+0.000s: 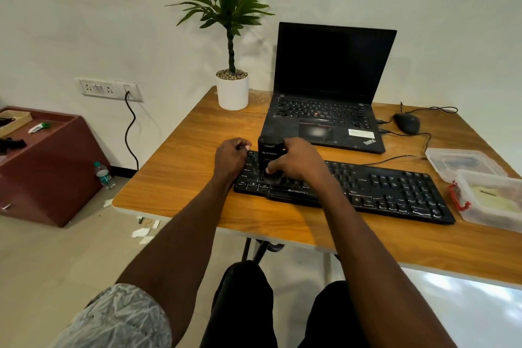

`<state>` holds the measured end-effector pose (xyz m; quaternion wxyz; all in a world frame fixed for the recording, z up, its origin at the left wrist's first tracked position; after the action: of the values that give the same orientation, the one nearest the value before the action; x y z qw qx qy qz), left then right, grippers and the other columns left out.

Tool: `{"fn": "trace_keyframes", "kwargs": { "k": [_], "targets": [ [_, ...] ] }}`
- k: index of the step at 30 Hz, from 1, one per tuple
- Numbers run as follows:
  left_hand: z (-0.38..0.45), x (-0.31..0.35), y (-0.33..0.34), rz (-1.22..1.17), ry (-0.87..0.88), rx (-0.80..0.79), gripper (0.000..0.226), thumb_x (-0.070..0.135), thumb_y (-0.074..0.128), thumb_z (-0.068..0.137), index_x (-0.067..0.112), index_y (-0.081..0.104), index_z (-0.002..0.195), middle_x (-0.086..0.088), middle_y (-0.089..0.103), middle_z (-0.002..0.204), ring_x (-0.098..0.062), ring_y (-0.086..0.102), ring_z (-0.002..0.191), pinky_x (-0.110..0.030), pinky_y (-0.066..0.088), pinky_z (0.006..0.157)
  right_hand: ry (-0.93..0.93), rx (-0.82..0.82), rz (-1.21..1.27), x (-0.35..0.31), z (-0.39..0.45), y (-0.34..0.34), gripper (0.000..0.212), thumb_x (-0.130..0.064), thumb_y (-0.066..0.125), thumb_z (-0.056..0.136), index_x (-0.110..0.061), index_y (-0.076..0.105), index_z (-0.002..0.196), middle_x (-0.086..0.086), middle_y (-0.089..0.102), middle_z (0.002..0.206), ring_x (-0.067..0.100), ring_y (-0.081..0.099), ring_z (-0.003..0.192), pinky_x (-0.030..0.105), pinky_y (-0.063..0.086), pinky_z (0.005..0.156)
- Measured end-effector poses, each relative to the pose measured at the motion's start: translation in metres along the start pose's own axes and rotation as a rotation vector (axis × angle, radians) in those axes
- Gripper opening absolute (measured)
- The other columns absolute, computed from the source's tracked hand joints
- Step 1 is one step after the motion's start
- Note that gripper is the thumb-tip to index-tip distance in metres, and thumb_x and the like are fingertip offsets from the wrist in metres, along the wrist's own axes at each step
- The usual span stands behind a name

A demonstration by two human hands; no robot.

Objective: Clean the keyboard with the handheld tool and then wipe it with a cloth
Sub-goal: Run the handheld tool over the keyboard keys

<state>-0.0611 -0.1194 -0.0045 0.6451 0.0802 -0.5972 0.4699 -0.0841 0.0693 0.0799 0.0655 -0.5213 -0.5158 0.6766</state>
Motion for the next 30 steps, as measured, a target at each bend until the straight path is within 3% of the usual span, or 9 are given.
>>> {"fn": "trace_keyframes", "kwargs": {
  "k": [8, 11, 14, 16, 19, 23, 30],
  "targets": [
    [0.001, -0.002, 0.001, 0.003, 0.004, 0.002, 0.015, 0.014, 0.061, 0.091, 0.013, 0.075, 0.096, -0.001, 0.072, 0.091, -0.014, 0.064, 0.083, -0.027, 0.049, 0.075, 0.162, 0.001, 0.005, 0.040, -0.002, -0.032, 0.035, -0.019, 0.083, 0.068, -0.016, 0.060, 0.094, 0.004, 0.069, 0.094, 0.020, 0.067, 0.080, 0.041, 0.057, 0.080],
    [0.001, -0.001, 0.001, 0.009, -0.003, 0.009, 0.014, 0.014, 0.062, 0.090, 0.015, 0.075, 0.094, 0.000, 0.072, 0.089, -0.016, 0.065, 0.083, -0.028, 0.050, 0.075, 0.096, 0.018, -0.041, 0.022, -0.001, -0.021, 0.038, -0.022, 0.081, 0.072, -0.017, 0.062, 0.104, 0.002, 0.067, 0.099, 0.019, 0.065, 0.087, 0.036, 0.055, 0.078],
    [0.000, -0.002, 0.000, 0.007, -0.011, 0.000, 0.016, 0.013, 0.060, 0.089, 0.014, 0.075, 0.095, -0.002, 0.073, 0.088, -0.019, 0.067, 0.081, -0.031, 0.052, 0.073, 0.013, 0.034, 0.065, 0.002, 0.001, 0.003, 0.040, -0.024, 0.082, 0.070, -0.022, 0.064, 0.106, 0.000, 0.068, 0.101, 0.017, 0.065, 0.084, 0.033, 0.056, 0.070],
    [0.000, -0.001, 0.001, 0.001, -0.003, -0.006, 0.016, 0.012, 0.060, 0.089, 0.013, 0.075, 0.096, -0.003, 0.073, 0.088, -0.020, 0.067, 0.080, -0.031, 0.053, 0.071, 0.010, 0.036, 0.112, 0.003, 0.000, 0.007, 0.042, -0.024, 0.082, 0.070, -0.021, 0.063, 0.107, 0.000, 0.068, 0.104, 0.018, 0.065, 0.086, 0.037, 0.056, 0.074],
    [-0.001, 0.001, -0.001, 0.006, 0.015, 0.004, 0.015, 0.013, 0.061, 0.090, 0.012, 0.075, 0.097, -0.002, 0.073, 0.093, -0.014, 0.064, 0.085, -0.022, 0.046, 0.073, 0.115, 0.023, 0.045, 0.026, -0.006, -0.014, 0.040, -0.021, 0.080, 0.073, -0.017, 0.060, 0.107, 0.003, 0.066, 0.101, 0.021, 0.064, 0.090, 0.041, 0.055, 0.085],
    [-0.001, 0.002, 0.000, -0.002, 0.009, 0.006, 0.015, 0.013, 0.062, 0.091, 0.010, 0.074, 0.099, -0.001, 0.071, 0.096, -0.012, 0.061, 0.088, -0.020, 0.041, 0.076, 0.256, 0.120, -0.039, 0.058, -0.017, -0.049, 0.037, -0.023, 0.079, 0.074, -0.013, 0.060, 0.105, 0.004, 0.066, 0.091, 0.021, 0.065, 0.081, 0.038, 0.056, 0.077],
    [-0.002, 0.003, -0.001, 0.003, -0.019, 0.012, 0.015, 0.013, 0.062, 0.092, 0.010, 0.074, 0.100, -0.002, 0.072, 0.097, -0.011, 0.061, 0.089, -0.020, 0.042, 0.077, 0.066, 0.152, 0.147, 0.036, -0.021, -0.013, 0.044, -0.028, 0.079, 0.074, -0.021, 0.062, 0.114, 0.002, 0.067, 0.109, 0.017, 0.064, 0.089, 0.040, 0.056, 0.081]
  ]
}}
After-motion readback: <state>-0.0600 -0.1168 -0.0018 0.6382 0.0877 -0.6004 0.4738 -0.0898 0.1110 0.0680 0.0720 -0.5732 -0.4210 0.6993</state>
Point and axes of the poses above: each hand's wrist, its own z-axis towards the middle knuckle, its own y-axis out of the palm, x = y × z, the point moved 6 cm from there along z, towards the middle knuckle
